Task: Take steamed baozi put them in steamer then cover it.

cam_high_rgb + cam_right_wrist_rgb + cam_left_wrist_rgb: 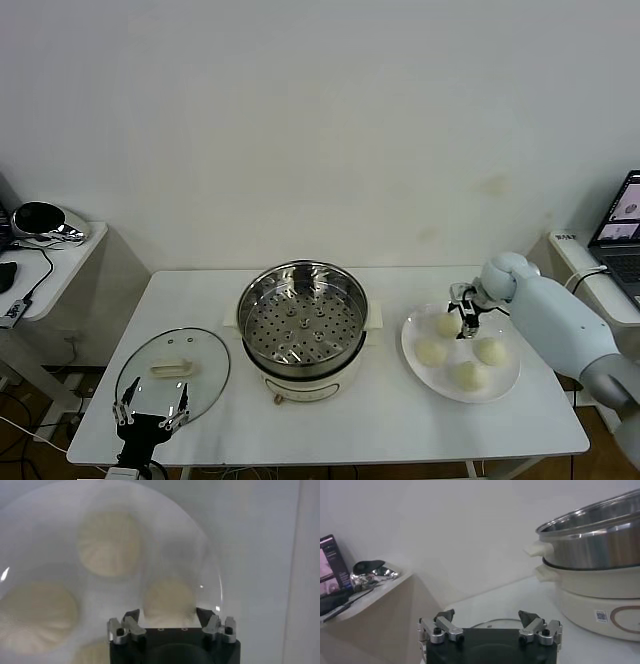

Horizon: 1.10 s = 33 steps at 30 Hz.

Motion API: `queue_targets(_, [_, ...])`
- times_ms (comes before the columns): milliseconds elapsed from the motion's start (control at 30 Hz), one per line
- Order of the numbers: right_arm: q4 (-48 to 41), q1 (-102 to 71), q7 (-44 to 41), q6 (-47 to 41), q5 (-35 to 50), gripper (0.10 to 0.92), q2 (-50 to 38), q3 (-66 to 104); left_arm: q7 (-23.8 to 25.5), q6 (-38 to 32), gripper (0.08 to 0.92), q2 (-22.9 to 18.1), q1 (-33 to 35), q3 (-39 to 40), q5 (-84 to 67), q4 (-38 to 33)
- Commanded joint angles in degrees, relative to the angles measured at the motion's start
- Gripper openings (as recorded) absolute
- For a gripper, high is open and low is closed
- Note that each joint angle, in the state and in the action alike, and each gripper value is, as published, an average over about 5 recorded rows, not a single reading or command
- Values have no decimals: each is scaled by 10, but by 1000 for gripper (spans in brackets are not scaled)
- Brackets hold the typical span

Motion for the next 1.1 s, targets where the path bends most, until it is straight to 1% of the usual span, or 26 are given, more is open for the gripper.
queue_targets(33, [1, 8, 1, 1, 7, 554, 0, -10, 0, 0, 823, 1, 0, 0, 0, -1])
queue_targets(167, [29, 26, -1, -1, 29, 506, -20, -32, -1, -2, 823, 1, 1, 0, 0, -1])
queue_targets(300, [86, 67, -8, -9, 82, 476, -56, -69, -1, -4, 823, 1, 1, 1, 0, -2])
queue_targets(467, [181, 166, -17, -26, 174, 473, -106, -136, 0, -3, 823, 5, -3, 3, -1, -1])
queue_targets(600, [224, 264, -15, -31, 240, 475, -115, -195, 0, -2, 823, 9, -9, 7, -8, 3])
queue_targets(767, [244, 375, -2, -24, 322, 475, -80, -265, 2, -2, 823, 14, -16, 10, -17, 7])
queue_targets(900, [254, 421, 19, -9, 369, 478, -31, -312, 2, -4, 823, 16, -17, 11, -21, 8])
queue_targets(1000, [255, 432, 35, 9, 392, 482, 11, -339, 2, -6, 823, 18, -17, 10, -22, 9])
queue_targets(1100, [244, 428, 47, 37, 397, 483, 65, -360, 1, -8, 823, 18, -17, 9, -23, 10])
